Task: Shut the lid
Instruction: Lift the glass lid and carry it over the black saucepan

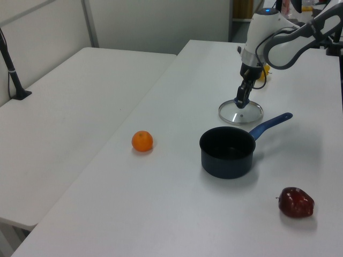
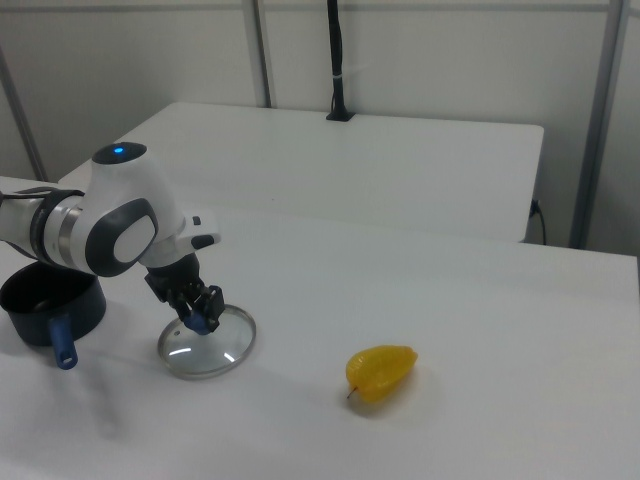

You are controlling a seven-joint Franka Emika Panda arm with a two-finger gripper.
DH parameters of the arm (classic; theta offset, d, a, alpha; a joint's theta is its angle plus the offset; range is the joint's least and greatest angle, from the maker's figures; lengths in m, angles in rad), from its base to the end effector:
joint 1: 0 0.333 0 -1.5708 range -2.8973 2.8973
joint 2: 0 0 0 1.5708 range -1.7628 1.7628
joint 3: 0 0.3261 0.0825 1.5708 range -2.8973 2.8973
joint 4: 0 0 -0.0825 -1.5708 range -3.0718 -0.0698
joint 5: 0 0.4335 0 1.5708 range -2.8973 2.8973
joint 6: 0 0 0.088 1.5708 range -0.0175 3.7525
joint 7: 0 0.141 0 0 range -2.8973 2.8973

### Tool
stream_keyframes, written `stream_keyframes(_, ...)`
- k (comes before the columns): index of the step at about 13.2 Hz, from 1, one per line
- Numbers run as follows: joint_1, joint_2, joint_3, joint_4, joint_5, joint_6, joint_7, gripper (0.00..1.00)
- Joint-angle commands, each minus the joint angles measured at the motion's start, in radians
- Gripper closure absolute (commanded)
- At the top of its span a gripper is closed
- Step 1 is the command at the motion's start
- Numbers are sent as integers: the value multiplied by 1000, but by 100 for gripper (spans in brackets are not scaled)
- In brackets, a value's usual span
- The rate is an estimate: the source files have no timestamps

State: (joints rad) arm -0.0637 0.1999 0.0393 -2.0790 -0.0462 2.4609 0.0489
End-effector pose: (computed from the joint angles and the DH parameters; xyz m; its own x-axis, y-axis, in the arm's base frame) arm 0.6404 -0.0168 0.2943 0.9825 -0.0392 0.1819 -0.0432 -0.9989 0.0184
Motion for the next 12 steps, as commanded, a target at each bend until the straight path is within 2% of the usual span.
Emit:
stream_keyframes(1, -4, -25, -2, 98, 5, -110, 26, 60)
stream_keyframes(4, 18, -54, 11, 163, -7, -213, 28, 60)
stream_keyframes(6, 70, -105, 31, 163, -14, -250, 35, 60)
stream_keyframes(7, 87, -122, 54, 163, -15, -276, 55, 60)
stream_keyframes(8, 102, -141, 98, 163, -18, -296, 95, 60)
stream_keyframes(11, 137, -145, 197, 161, -27, -312, 198, 60)
stream_keyframes(12, 159, -134, 212, 161, -27, -306, 224, 60)
